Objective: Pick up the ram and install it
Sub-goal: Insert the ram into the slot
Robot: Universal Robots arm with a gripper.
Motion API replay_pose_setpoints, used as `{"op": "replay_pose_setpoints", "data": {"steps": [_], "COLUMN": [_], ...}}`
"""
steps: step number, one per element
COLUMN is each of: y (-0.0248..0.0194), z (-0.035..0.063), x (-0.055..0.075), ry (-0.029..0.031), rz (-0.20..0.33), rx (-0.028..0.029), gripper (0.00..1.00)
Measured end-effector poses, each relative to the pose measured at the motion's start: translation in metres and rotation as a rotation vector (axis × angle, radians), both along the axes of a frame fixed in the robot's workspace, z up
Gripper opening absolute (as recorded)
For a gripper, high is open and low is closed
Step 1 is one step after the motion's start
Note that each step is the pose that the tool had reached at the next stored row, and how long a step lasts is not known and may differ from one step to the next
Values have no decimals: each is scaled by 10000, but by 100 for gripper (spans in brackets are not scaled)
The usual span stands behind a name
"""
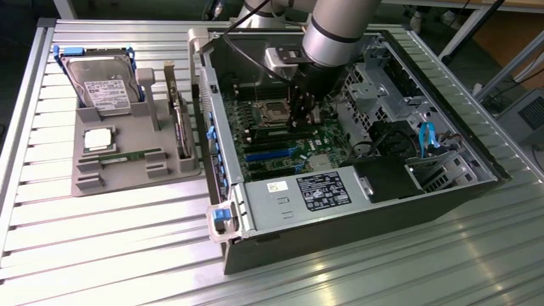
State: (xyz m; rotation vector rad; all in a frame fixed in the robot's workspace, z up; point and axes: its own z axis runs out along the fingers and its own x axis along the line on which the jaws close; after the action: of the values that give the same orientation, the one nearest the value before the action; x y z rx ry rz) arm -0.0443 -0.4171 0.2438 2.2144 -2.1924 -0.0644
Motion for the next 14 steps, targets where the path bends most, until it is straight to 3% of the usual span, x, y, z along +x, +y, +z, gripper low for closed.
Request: {"op": "replay_pose_setpoints", "data": {"steps": [14], "y": [42], "z": [-86], "x": [-29], "ry": [0], "rz": [18], "rx": [41], "gripper": [13]}}
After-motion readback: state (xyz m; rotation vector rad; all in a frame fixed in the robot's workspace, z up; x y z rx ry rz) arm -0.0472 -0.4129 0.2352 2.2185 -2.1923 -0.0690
